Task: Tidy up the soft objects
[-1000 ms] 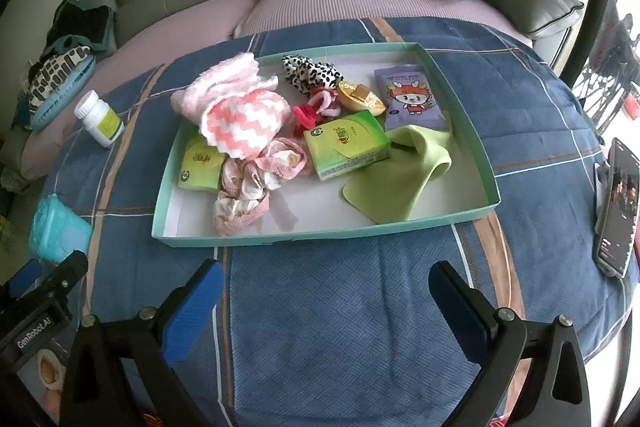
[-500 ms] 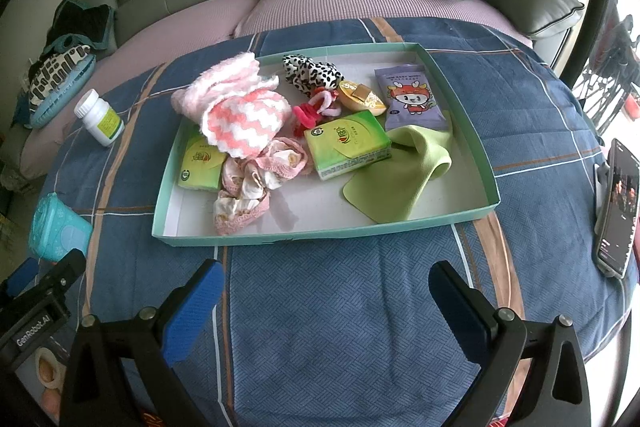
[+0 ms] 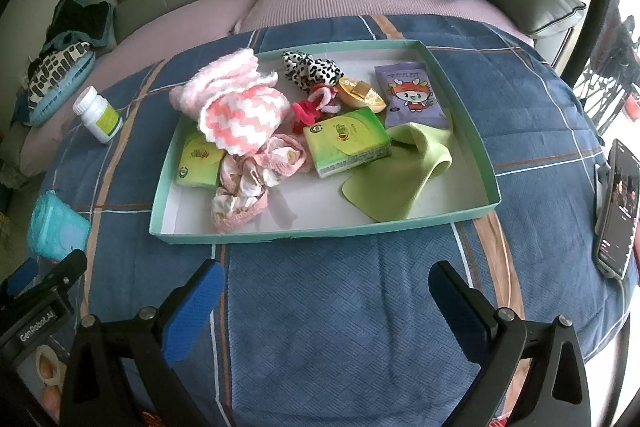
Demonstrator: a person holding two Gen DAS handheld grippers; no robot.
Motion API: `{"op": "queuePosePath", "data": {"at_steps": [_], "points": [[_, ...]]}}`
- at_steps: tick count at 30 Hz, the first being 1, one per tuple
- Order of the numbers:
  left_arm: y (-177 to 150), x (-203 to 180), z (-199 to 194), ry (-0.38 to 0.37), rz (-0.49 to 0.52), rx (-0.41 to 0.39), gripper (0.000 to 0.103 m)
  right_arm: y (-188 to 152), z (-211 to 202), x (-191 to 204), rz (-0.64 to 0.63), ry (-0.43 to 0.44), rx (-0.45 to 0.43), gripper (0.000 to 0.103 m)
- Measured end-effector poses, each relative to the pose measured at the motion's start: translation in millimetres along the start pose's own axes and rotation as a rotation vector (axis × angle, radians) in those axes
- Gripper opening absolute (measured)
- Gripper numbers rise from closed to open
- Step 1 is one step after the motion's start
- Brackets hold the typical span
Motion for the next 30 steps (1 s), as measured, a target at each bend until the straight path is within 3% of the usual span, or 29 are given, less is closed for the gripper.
{"op": "queuePosePath", "data": {"at_steps": [30], "points": [[0.7, -5.0, 18.3, 0.017, 0.018, 0.041, 0.103, 0.8, 15.5, -2.2, 0.001, 0.002, 0.031, 0.103]]}}
Point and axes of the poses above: each gripper's, at about its wrist camera, not at the fingertips, and z roughly the way its jaws point, x to its left, y to its top, the point moved 5 cm from there along z, roughly the way its jaws point, and after that the axes turned 1 degree about z, right-handed, at the moved point
